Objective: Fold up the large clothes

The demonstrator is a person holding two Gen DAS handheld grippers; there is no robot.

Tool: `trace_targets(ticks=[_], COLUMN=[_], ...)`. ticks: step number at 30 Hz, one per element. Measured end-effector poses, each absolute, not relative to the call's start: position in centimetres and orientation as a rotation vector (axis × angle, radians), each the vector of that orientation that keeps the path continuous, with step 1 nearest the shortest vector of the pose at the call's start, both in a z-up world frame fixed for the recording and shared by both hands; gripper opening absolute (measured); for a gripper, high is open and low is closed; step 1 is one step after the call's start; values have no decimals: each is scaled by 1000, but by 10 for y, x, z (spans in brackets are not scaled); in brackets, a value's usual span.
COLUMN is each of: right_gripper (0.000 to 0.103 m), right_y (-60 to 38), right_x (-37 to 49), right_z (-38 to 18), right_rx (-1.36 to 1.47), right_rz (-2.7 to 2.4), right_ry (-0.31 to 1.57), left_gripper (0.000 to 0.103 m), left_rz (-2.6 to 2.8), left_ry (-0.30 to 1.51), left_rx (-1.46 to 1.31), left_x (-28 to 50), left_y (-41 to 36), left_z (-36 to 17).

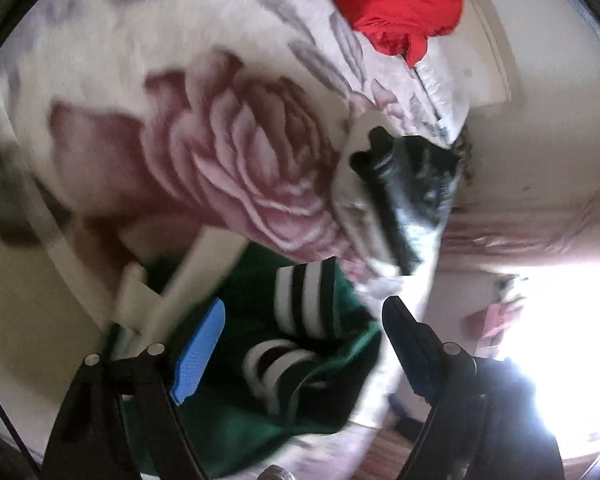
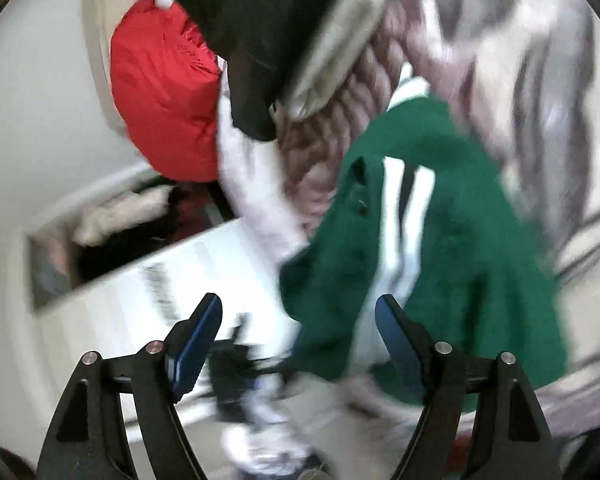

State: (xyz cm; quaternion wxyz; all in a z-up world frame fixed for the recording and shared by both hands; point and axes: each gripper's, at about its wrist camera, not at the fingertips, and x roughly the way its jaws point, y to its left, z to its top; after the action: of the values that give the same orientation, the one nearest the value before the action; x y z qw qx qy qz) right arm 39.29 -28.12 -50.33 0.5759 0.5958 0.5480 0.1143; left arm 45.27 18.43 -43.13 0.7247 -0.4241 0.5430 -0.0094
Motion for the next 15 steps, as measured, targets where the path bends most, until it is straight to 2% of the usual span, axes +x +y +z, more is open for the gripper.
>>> trace_targets(ticks=[3, 6, 10, 14, 15], right_gripper=[82, 84, 88, 89, 93], right_y=[-279, -272, -270, -276, -278], right_x=[394, 386, 376, 394, 405], right_z=[-492, -504, -545, -587, -598], right_rx=[1033, 771, 619, 629, 655], right_rz=[187, 203, 296, 405, 426], right_ry=[1363, 1436, 1524, 1509, 1496], left_gripper=[80, 80, 80, 80, 80], left_rz=[92, 217, 361, 501, 542], left_ry=[1152, 1073, 1026, 913, 884], left_rx=[-726, -635, -750, -906, -923], left_x=[431, 385, 316, 264, 254], left_y=[166, 143, 123, 118, 117], left_z=[-425, -434, -468, -486, -488])
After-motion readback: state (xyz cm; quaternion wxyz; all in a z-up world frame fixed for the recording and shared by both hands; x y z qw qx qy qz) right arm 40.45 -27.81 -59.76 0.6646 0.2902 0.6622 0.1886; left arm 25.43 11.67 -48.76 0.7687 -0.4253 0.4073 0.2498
